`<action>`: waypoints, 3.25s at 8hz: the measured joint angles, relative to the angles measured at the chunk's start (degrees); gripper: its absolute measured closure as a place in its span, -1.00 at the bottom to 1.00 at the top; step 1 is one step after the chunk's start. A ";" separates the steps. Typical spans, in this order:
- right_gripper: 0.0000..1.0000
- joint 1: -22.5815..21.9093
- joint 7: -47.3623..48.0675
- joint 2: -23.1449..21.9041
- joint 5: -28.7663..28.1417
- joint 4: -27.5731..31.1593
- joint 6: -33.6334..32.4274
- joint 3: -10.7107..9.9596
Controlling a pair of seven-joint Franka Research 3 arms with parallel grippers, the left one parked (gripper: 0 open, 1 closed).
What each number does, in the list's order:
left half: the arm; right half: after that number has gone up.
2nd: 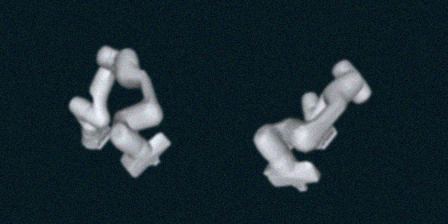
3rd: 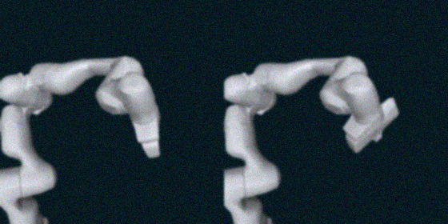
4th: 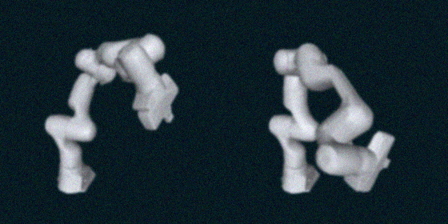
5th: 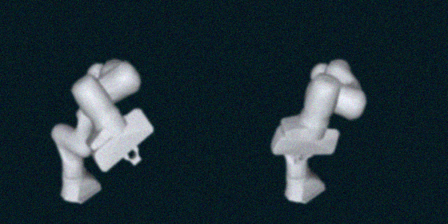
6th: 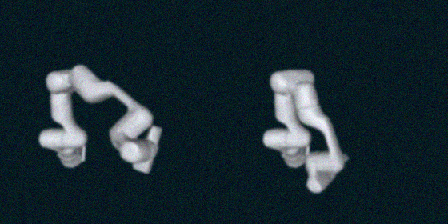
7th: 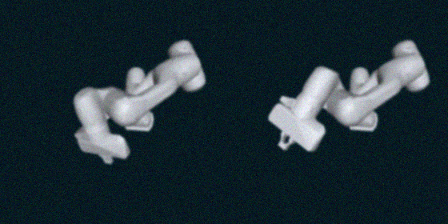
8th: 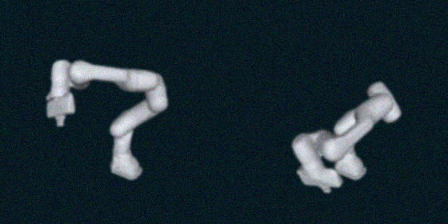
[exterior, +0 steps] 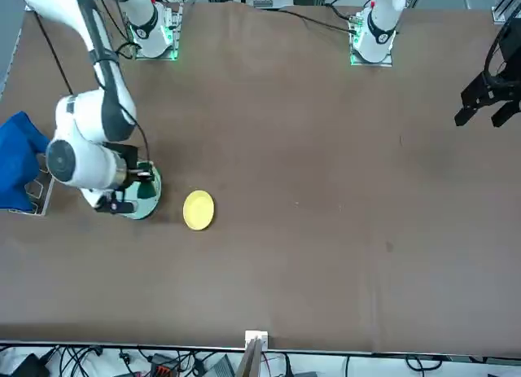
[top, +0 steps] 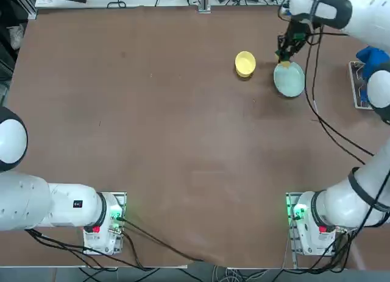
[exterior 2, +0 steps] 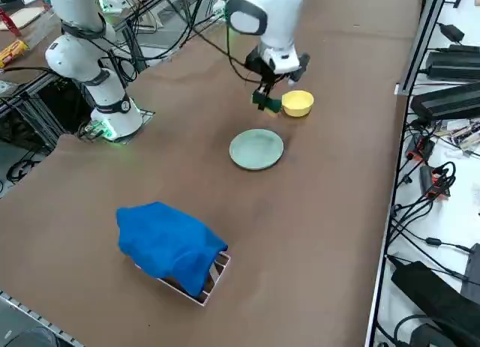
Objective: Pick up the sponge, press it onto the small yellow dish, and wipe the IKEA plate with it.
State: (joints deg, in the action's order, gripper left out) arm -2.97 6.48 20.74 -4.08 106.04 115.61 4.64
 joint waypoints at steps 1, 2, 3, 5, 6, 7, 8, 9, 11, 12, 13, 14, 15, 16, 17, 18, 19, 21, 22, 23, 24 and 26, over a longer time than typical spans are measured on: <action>0.57 1.28 -2.02 -1.13 0.07 4.41 4.95 -0.03; 0.57 2.44 -4.33 -1.91 0.11 8.78 9.98 -0.08; 0.57 3.64 -6.85 -2.30 0.12 12.52 14.61 -0.12; 0.57 5.89 -10.74 -2.30 0.12 18.41 22.17 -0.17; 0.57 6.45 -11.45 -2.29 0.12 20.15 23.73 -0.17; 0.57 6.68 -11.65 -2.29 0.12 21.00 24.49 -0.17; 0.57 6.79 -11.97 -2.23 0.12 21.49 25.14 -0.17; 0.57 6.94 -12.25 -2.01 0.12 21.77 25.72 -0.17; 0.57 7.55 -13.12 -1.38 0.12 21.91 26.43 -0.17; 0.57 8.24 -14.24 -1.20 0.12 21.91 26.65 -0.17; 0.57 9.20 -15.76 -1.03 0.12 21.91 26.84 -0.17; 0.57 10.26 -17.41 -0.92 0.12 21.91 26.96 -0.18; 0.57 11.11 -19.12 -0.84 0.13 21.80 27.11 -0.18; 0.57 11.75 -20.95 -0.58 0.13 21.20 27.30 -0.19; 0.57 12.03 -22.36 0.17 0.14 19.74 27.35 -0.19; 0.57 12.00 -23.05 1.47 0.16 17.62 27.36 -0.11; 0.57 11.87 -23.28 2.97 0.23 15.32 27.37 0.12; 0.57 11.17 -23.37 5.80 0.33 11.57 27.35 0.71; 0.57 10.36 -23.37 7.21 0.33 10.37 27.35 0.83; 0.58 9.52 -23.35 8.31 0.33 9.64 27.36 0.86; 0.59 9.05 -23.31 8.49 0.34 9.22 27.25 0.87; 0.59 7.88 -21.44 8.65 0.33 9.09 27.28 0.96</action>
State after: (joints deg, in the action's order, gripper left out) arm 4.91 -14.96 29.39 -3.75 115.13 142.89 5.59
